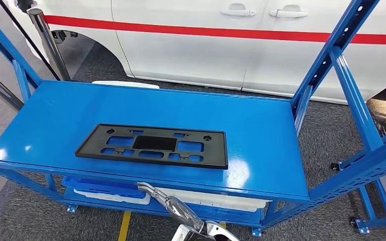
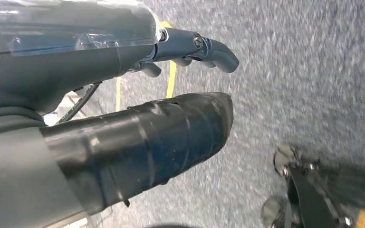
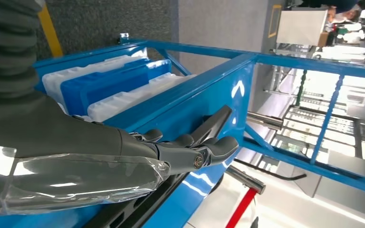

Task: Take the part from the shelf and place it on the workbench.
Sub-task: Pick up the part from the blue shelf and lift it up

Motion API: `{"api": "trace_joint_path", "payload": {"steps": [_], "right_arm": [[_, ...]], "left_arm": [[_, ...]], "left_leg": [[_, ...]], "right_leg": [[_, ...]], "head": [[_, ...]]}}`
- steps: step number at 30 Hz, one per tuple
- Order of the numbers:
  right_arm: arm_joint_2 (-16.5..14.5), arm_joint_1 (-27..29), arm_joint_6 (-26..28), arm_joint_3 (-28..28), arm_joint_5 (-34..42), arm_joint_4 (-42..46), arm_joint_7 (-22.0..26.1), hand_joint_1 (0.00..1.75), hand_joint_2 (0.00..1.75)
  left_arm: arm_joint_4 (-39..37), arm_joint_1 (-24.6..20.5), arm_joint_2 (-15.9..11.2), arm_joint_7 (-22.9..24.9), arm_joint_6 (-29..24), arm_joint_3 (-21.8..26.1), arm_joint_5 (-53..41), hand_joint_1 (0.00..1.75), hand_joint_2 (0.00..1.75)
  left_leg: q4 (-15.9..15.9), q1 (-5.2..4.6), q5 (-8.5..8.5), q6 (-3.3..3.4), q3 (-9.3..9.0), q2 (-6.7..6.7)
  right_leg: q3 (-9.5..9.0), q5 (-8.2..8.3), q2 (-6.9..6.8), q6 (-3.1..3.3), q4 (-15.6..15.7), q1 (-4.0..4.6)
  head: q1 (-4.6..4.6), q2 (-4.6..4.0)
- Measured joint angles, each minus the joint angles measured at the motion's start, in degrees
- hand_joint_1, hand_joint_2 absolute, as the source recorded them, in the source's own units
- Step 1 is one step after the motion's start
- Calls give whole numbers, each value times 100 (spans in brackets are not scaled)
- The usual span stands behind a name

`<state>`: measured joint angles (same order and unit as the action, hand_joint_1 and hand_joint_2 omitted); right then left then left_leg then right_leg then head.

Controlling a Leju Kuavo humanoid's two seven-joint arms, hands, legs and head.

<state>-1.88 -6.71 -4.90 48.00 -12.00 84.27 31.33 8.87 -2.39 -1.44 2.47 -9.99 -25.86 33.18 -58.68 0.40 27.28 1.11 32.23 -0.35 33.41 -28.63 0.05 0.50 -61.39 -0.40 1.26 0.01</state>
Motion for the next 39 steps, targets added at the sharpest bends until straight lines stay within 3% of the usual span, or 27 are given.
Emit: {"api": "trace_joint_path", "payload": {"steps": [3,5,7,9,10,11,12,14,16,19,21,23,25,26,27,30,32,36,37,39], "right_arm": [[-34,-19,0,0,1,-39,-4,0,175],[-57,-35,0,0,1,-55,-5,0,175],[-80,-57,0,0,1,-68,-5,0,175],[-91,-68,0,0,2,-92,-5,0,175],[-92,-68,0,0,2,-106,-5,0,175],[-92,-68,0,0,2,-118,-5,0,175],[-93,-69,0,0,2,-126,-5,0,175],[-99,-73,2,0,2,-130,-8,0,175],[-108,-89,31,0,-1,-138,-38,0,175],[-141,-135,183,0,-35,-184,-139,0,175],[-191,-209,441,1,-171,-242,-232,0,175],[-242,-303,782,10,-382,-338,-334,0,175],[-289,-390,1079,33,-562,-490,-422,0,175],[-312,-430,1202,45,-629,-573,-456,0,175],[-338,-472,1321,56,-692,-655,-484,0,175],[-444,-604,1768,70,-957,-848,-560,0,175],[-534,-699,2296,85,-1388,-984,-691,0,175],[-783,-929,3409,123,-2470,-1394,-1086,0,175],[-849,-984,3526,135,-2604,-1481,-1139,0,175],[-947,-1068,3685,157,-2804,-1650,-1235,0,175]], "left_arm": [[0,3,-20,-6,2,0,2,0,0],[0,5,-25,-8,2,0,4,0,0],[0,3,-33,-13,3,0,4,0,0],[0,5,-44,-15,3,0,4,0,0],[0,8,-48,-15,3,0,5,0,0],[0,14,-48,-15,3,0,5,0,0],[0,19,-50,-15,3,0,6,0,0],[0,21,-58,-17,1,0,6,0,0],[0,14,-69,-25,-8,0,12,0,0],[0,12,-89,-43,-28,0,45,0,0],[-1,14,-120,-59,-41,0,82,0,0],[-2,14,-165,-74,-54,0,112,0,0],[-2,18,-232,-79,-69,-1,131,0,0],[-2,21,-271,-80,-78,-1,134,0,0],[-2,24,-313,-79,-84,-2,137,0,0],[-2,26,-420,-59,-96,-11,137,0,0],[-2,24,-510,-40,-115,-30,129,0,0],[-1,8,-756,-24,-107,-102,121,0,0],[-1,4,-814,-24,-104,-120,124,0,0],[-2,1,-911,-25,-116,-146,131,0,0]], "left_leg": [[2,-11,-1,-84,11,-1],[-111,3,103,-142,51,1],[-609,20,419,-200,261,5],[-1351,30,747,-245,594,6],[-1584,33,799,-256,704,6],[-1621,35,738,-261,729,6],[-1423,38,572,-259,642,7],[-594,38,145,-237,259,6],[-36,11,-27,-187,11,-2],[43,-14,-24,-96,5,-8],[94,11,-63,-10,-11,7],[128,23,-91,59,-14,23],[118,9,-92,81,3,26],[109,3,-91,84,7,23],[97,-2,-89,84,10,19],[46,-18,-64,50,15,4],[16,-30,-49,2,37,3],[-28,8,-7,-144,74,7],[-163,15,97,-179,129,7],[-757,30,445,-242,391,8]], "right_leg": [[-38,15,17,52,137,14],[-60,46,10,109,179,-6],[-75,69,-6,150,206,-24],[-67,73,-13,160,204,-22],[-67,72,-14,161,203,-21],[-69,70,-11,161,202,-21],[-77,67,-7,160,202,-22],[-98,54,1,147,201,-21],[-87,52,2,104,194,-5],[-68,79,3,23,209,5],[-16,-29,3,-27,80,6],[214,-347,0,-52,-440,3],[552,-656,-1,-54,-1172,2],[642,-681,-1,-51,-1362,3],[644,-605,-1,-40,-1365,3],[146,-71,-1,31,-323,22],[-45,37,4,64,118,46],[-56,83,17,162,211,51],[-64,102,12,190,237,35],[-67,117,3,216,252,21]], "head": [[-2,-1],[-3,-1],[-4,-1],[-4,-1],[-4,-1],[-4,-1],[-4,-1],[-3,-1],[-2,-1],[-2,-1],[0,-1],[1,-1],[1,-1],[1,-1],[1,-1],[0,-1],[-1,-1],[1,-1],[-1,-1],[-3,-1]]}}
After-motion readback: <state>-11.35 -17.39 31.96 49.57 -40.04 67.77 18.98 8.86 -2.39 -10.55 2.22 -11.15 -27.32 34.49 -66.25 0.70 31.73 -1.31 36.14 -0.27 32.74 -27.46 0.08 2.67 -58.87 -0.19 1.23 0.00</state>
